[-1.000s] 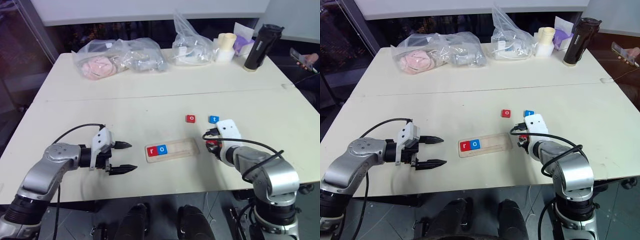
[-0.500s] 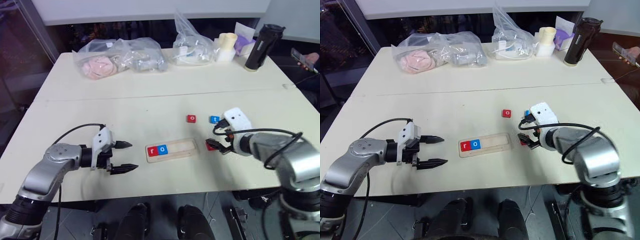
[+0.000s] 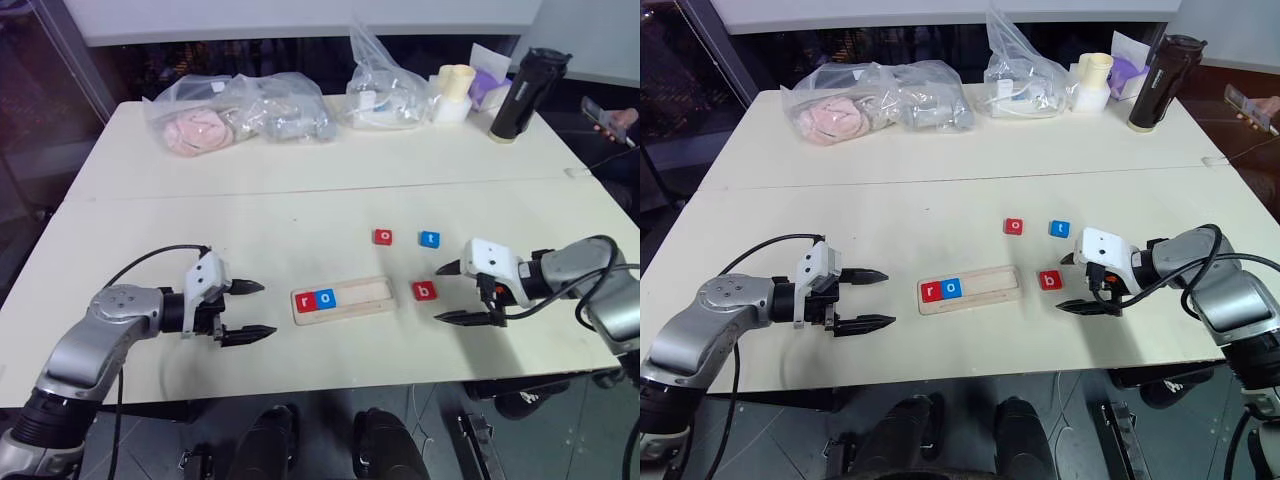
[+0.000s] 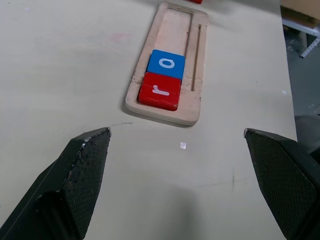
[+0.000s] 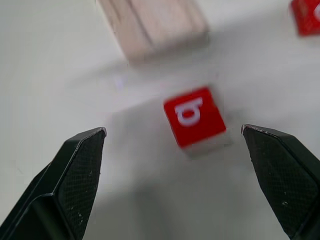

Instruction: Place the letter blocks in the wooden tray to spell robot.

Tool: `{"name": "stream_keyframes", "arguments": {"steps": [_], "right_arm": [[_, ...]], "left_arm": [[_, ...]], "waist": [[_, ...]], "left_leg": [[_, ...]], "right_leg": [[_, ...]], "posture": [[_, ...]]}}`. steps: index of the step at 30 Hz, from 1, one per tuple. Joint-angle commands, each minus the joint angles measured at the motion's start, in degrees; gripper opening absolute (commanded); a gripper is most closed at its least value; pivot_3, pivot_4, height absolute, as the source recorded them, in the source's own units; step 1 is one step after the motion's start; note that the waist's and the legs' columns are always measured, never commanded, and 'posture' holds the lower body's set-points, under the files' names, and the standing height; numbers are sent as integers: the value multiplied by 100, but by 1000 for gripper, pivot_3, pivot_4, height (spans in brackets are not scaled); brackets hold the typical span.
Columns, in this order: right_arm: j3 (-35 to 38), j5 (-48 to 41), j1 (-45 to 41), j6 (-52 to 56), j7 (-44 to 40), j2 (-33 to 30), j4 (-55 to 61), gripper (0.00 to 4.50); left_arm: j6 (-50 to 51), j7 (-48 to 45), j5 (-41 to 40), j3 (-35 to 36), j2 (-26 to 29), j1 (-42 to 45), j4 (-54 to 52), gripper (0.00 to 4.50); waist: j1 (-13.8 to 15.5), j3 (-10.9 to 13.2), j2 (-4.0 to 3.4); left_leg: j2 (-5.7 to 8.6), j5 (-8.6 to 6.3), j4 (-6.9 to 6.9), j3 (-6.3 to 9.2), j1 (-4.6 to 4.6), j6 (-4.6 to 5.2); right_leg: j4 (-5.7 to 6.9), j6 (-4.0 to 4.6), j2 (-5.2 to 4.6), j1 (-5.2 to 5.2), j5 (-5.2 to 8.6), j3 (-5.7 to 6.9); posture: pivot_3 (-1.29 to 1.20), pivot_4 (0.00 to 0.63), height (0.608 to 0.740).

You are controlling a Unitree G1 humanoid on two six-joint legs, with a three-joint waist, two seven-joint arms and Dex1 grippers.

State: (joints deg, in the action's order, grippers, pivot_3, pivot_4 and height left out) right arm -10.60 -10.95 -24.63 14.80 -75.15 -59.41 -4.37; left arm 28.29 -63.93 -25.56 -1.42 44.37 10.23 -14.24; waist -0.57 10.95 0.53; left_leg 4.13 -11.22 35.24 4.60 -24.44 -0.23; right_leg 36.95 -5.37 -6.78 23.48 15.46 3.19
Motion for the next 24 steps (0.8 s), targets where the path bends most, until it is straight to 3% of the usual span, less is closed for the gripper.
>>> {"name": "stream_keyframes", "arguments": {"steps": [1, 14, 17, 22, 24], "right_arm": [[-51, 170, -244, -465, -208, 179, -426, 4485], [-198, 605, -656, -912, -278, 769, -1428, 4485], [-194, 638, -692, -951, -300, 789, -1493, 3613], [-165, 671, -736, -969, -302, 827, -1429, 1113], [-103, 609, -804, -818, -236, 887, -1211, 1113]], "left_arm": [[-8, 28, -83, 107, 50, -49, -225, 4500], [12, 66, -108, 141, 91, -152, -335, 4500], [7, 64, -102, 134, 92, -148, -329, 4500], [-8, 70, -92, 119, 75, -133, -319, 4500], [-17, 61, -88, 109, 70, -124, -300, 4500]], "waist": [[-1, 0, 0], [9, 1, -1], [9, 1, -1], [4, 0, -1], [0, 1, -1]], "left_leg": [[1, 0, 0, 0, 0, 0], [2, 0, 1, 1, 1, -1], [2, 0, 4, 1, 2, -1], [2, 1, 5, 1, 3, -2], [2, 1, 5, 1, 4, -2]], "right_leg": [[0, 0, -1, 0, 0, -1], [1, 1, 0, -1, -1, -2], [3, 2, 1, -2, -1, -2], [5, 3, 1, -2, -3, -2], [6, 3, 1, -2, -3, -2]], "posture": [[0, 150, 725], [0, 150, 725], [0, 150, 725], [0, 150, 725], [0, 150, 725]]}}
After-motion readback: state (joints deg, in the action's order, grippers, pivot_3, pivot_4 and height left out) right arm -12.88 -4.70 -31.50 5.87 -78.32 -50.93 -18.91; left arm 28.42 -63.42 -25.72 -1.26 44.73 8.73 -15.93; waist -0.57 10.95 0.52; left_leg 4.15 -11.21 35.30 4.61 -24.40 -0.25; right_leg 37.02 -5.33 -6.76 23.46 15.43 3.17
